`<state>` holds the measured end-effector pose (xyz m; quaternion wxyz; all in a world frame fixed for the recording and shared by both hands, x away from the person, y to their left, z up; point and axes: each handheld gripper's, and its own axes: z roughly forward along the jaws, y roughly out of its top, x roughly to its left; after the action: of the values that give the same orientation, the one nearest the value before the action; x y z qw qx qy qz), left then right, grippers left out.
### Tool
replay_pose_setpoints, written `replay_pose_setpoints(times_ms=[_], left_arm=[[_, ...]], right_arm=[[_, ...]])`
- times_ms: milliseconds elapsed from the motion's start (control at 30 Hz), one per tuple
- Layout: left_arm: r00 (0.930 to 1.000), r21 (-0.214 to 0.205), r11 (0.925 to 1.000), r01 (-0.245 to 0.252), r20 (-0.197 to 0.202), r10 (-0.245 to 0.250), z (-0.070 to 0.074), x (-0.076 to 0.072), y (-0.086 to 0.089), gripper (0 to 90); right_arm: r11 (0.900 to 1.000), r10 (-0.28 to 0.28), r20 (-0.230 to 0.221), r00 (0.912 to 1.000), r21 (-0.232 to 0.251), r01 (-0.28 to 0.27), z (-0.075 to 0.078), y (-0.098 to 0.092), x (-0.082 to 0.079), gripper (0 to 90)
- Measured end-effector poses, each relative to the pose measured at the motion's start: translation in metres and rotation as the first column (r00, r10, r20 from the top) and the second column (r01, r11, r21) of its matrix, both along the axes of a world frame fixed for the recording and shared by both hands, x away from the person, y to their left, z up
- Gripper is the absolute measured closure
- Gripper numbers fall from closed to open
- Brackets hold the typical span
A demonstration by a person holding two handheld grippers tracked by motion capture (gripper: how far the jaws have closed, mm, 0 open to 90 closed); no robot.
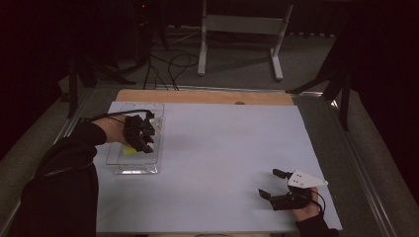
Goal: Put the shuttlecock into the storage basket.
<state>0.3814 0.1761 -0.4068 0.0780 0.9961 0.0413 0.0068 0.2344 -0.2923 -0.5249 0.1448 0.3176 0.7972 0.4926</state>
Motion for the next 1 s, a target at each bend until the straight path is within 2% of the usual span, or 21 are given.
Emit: replay_pose_setpoints(times_ms=[133,200,400,1000], left_arm=[[1.0,-0.004,1.0,0.003,0.003,-0.003,-0.006,0.002,0.001,64.7],[1.0,-0.019,0.9998,-0.007,0.002,0.007,-0.008,0.003,0.002,64.7],[0.9999,-0.014,0.9998,-0.013,-0.003,0.012,-0.018,0.005,0.003,64.7],[0.9975,-0.015,0.9986,-0.051,-0.051,0.05,-0.042,0.012,0.002,64.4]], right_arm=[[1.0,0.003,-0.002,1.0,0.0,-0.003,0.0,0.0,0.0,8.5],[1.0,0.004,-0.003,1.0,-0.002,-0.004,-0.001,0.0,0.001,8.5],[1.0,0.005,-0.003,1.0,-0.002,-0.005,-0.001,0.0,0.001,8.5],[1.0,0.005,-0.006,1.0,-0.001,-0.005,-0.001,0.0,0.001,8.5]])
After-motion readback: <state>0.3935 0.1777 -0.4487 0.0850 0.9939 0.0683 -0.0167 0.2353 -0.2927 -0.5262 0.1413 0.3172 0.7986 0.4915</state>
